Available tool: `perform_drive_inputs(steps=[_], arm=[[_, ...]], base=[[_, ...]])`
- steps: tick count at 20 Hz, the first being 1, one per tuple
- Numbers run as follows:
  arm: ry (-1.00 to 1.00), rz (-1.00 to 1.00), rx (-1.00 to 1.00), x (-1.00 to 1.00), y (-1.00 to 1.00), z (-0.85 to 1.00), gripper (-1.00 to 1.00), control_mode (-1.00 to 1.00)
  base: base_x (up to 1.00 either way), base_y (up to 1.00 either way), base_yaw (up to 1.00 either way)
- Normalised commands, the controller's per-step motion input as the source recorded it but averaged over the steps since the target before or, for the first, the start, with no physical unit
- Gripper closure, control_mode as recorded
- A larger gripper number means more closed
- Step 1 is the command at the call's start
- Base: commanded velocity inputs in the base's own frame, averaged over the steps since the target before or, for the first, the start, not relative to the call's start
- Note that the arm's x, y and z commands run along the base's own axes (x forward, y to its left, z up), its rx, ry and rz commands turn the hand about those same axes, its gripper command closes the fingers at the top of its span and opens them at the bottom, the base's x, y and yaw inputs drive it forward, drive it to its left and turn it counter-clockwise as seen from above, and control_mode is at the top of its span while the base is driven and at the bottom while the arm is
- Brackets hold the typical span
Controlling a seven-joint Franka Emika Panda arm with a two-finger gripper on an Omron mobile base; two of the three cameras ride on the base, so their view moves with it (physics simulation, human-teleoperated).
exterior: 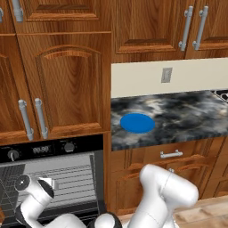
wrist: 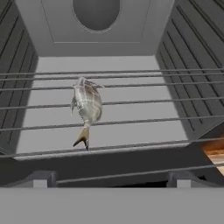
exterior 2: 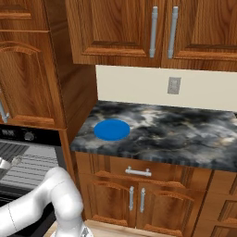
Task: Take the fish from the oven and place it on the plate on the counter.
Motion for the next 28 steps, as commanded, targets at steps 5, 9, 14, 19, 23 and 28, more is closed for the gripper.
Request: perform_drive_inputs(steps=[5, 9, 14, 19, 23, 28], arm=[[0.04, 0.21, 0.02, 0.73, -0.03, -0.01, -1.00, -1.00], [0.25, 0.30, 0.00, 0.46, 0.01, -0.18, -1.00, -1.00], [0.22, 0.29, 0.00, 0.16, 0.15, -0.41, -1.00, -1.00], [0.01, 0.31, 0.00, 0.02, 0.19, -0.79, -1.00, -1.00], [0.00, 0.24, 0.00, 0.06, 0.08, -0.46, -1.00, -1.00], [0.01, 0.15, 0.00, 0.00, 0.10, -0.13, -1.00, -1.00]], base=[[0.00, 0.00, 0.00], [0.00, 0.00, 0.00], [0.00, 0.00, 0.00], [0.00, 0.00, 0.00], [0.00, 0.00, 0.00], [0.00, 0.00, 0.00]])
